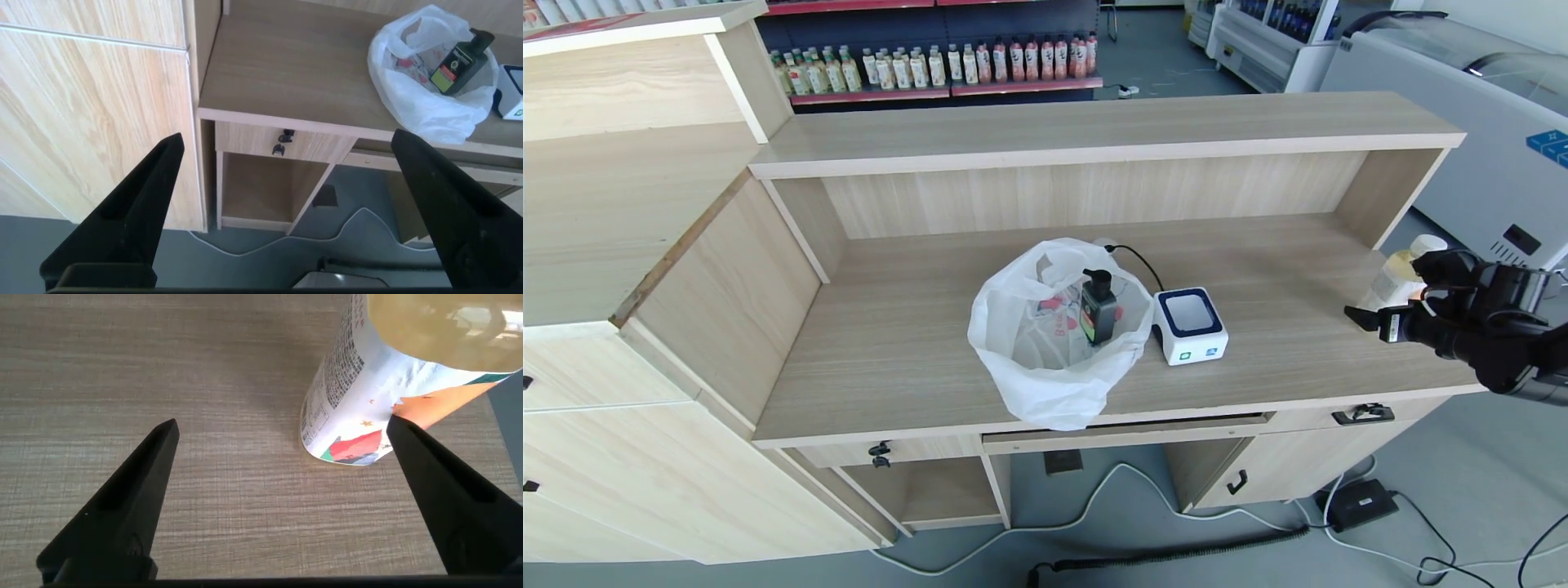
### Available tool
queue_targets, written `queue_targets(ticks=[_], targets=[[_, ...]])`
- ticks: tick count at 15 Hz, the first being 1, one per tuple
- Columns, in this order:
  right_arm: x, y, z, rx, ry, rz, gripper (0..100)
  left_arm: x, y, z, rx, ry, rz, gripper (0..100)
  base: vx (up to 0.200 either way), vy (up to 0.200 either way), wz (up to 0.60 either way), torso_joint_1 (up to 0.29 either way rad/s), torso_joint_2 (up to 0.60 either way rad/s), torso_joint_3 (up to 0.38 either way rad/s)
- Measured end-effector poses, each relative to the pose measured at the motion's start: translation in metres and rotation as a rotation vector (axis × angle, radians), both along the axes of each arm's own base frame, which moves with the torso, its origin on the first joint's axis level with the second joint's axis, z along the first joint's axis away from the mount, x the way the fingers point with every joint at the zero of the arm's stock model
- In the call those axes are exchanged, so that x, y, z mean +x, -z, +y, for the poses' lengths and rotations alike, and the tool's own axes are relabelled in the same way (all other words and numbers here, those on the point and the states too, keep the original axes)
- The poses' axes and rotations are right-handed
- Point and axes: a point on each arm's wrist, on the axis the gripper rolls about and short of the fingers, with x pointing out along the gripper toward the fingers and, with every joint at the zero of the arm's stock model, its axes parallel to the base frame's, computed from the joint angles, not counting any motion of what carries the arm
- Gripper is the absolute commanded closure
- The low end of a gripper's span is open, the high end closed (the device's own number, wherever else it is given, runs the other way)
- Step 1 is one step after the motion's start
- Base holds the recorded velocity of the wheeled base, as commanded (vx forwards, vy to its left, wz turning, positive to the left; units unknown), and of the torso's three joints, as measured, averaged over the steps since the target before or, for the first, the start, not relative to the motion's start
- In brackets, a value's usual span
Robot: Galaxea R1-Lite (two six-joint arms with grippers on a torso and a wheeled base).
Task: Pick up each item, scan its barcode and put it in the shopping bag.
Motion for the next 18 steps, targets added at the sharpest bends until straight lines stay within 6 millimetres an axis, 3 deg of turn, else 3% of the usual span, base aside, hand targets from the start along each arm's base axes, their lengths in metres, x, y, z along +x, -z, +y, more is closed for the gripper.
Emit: queue_targets(ticks=[5, 8, 12, 18], targets=[[-0.003, 0.002, 0.007, 0.024, -0.007, 0.011, 0, 0.000, 0.000, 0.000, 0.000, 0.000, 0.000, 0, 0.000, 0.000, 0.00, 0.000, 0.00, 0.000], [-0.026, -0.006, 0.005, 0.046, 0.021, 0.017, 0, 0.000, 0.000, 0.000, 0.000, 0.000, 0.000, 0, 0.000, 0.000, 0.00, 0.000, 0.00, 0.000], [-0.047, -0.021, -0.013, 0.096, 0.193, -0.054, 0, 0.000, 0.000, 0.000, 0.000, 0.000, 0.000, 0, 0.000, 0.000, 0.00, 0.000, 0.00, 0.000], [-0.027, -0.015, -0.007, 0.108, 0.189, -0.070, 0, 0.000, 0.000, 0.000, 0.000, 0.000, 0.000, 0, 0.000, 0.000, 0.00, 0.000, 0.00, 0.000]])
